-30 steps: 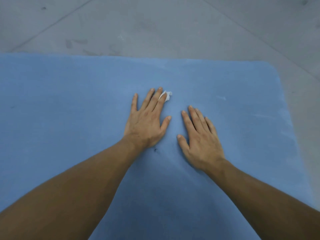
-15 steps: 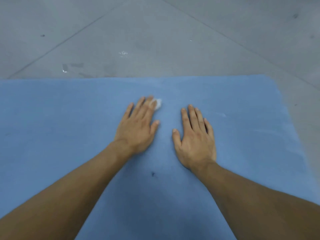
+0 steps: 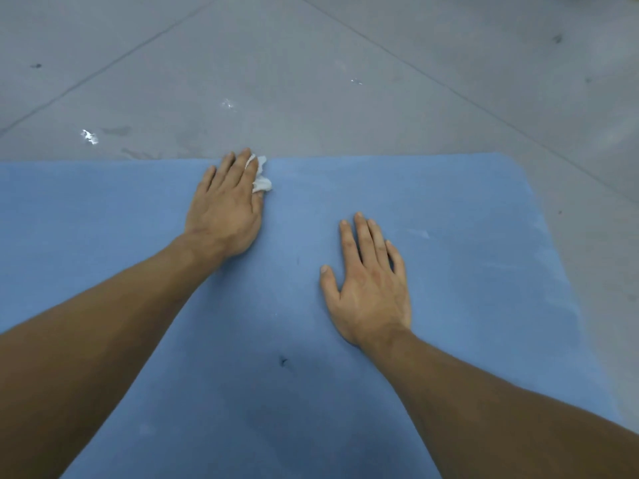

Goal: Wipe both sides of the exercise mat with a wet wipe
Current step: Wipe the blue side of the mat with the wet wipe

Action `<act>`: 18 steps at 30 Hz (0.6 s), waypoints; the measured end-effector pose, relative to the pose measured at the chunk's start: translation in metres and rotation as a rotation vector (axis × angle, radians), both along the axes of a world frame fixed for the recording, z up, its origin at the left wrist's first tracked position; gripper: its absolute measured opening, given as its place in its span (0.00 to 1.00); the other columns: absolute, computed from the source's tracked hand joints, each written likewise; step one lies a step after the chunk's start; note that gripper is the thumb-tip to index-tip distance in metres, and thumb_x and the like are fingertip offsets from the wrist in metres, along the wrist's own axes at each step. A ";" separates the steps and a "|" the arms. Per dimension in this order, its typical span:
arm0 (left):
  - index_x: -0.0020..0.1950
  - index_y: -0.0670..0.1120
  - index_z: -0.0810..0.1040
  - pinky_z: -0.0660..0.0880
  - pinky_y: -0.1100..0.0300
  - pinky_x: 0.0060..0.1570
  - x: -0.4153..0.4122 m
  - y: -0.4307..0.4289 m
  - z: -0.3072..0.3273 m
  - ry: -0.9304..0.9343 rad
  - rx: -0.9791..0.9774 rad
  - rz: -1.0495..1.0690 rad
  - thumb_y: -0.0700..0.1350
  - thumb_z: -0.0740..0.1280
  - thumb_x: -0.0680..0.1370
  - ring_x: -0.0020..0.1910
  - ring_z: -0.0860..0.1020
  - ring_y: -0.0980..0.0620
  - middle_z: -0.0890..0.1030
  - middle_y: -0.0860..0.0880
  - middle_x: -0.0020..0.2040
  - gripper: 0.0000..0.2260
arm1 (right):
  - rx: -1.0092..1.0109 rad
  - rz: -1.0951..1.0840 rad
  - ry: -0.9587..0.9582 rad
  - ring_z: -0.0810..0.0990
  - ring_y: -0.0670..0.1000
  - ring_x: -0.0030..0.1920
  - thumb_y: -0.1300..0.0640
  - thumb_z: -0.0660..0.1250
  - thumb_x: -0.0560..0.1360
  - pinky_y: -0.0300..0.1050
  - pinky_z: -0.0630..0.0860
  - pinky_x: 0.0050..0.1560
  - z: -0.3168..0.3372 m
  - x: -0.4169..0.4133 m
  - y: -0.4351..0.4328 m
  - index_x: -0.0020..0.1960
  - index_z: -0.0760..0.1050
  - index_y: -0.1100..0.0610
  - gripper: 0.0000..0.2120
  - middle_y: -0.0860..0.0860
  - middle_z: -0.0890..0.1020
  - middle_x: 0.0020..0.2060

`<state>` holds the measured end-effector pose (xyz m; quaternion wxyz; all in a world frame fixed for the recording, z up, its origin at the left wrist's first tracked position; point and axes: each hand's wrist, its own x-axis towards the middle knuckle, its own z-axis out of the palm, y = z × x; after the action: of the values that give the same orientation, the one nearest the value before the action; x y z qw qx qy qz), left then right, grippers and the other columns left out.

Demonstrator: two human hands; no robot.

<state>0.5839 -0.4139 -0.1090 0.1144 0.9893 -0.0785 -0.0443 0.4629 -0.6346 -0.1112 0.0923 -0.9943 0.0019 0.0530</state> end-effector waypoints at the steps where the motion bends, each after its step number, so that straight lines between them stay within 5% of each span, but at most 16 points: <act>1: 0.84 0.45 0.55 0.44 0.51 0.81 0.001 -0.006 0.002 0.004 0.000 -0.048 0.51 0.50 0.87 0.84 0.50 0.48 0.54 0.50 0.85 0.26 | 0.000 0.000 -0.006 0.41 0.48 0.83 0.37 0.44 0.80 0.51 0.43 0.82 0.000 0.000 0.000 0.85 0.47 0.50 0.37 0.48 0.45 0.85; 4: 0.84 0.47 0.54 0.42 0.53 0.80 -0.004 -0.040 0.009 0.040 -0.022 -0.239 0.55 0.43 0.85 0.84 0.49 0.49 0.52 0.51 0.85 0.28 | -0.007 -0.006 -0.019 0.43 0.48 0.84 0.37 0.45 0.80 0.51 0.45 0.82 -0.001 0.000 0.001 0.85 0.49 0.51 0.37 0.49 0.47 0.85; 9: 0.85 0.49 0.49 0.36 0.59 0.79 -0.025 -0.081 0.006 0.085 -0.047 -0.484 0.51 0.47 0.88 0.83 0.41 0.56 0.44 0.54 0.85 0.25 | -0.020 -0.006 -0.020 0.43 0.48 0.84 0.36 0.45 0.81 0.52 0.46 0.82 0.000 0.001 0.001 0.85 0.49 0.53 0.37 0.49 0.48 0.84; 14: 0.85 0.49 0.51 0.39 0.60 0.79 -0.018 -0.036 0.003 0.068 -0.063 -0.423 0.45 0.54 0.86 0.84 0.47 0.53 0.50 0.53 0.85 0.27 | -0.016 0.000 -0.002 0.41 0.47 0.83 0.36 0.45 0.80 0.50 0.44 0.82 0.001 0.002 -0.001 0.85 0.48 0.51 0.37 0.48 0.45 0.85; 18: 0.84 0.48 0.55 0.46 0.55 0.79 -0.019 0.027 0.001 0.050 -0.059 -0.229 0.54 0.44 0.84 0.83 0.54 0.49 0.57 0.51 0.84 0.28 | -0.013 0.003 0.006 0.40 0.46 0.83 0.36 0.44 0.80 0.49 0.42 0.82 0.002 0.001 -0.002 0.85 0.45 0.50 0.37 0.47 0.43 0.84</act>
<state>0.5653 -0.3864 -0.1079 0.1394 0.9687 -0.1897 -0.0794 0.4642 -0.6364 -0.1095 0.0857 -0.9947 0.0009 0.0560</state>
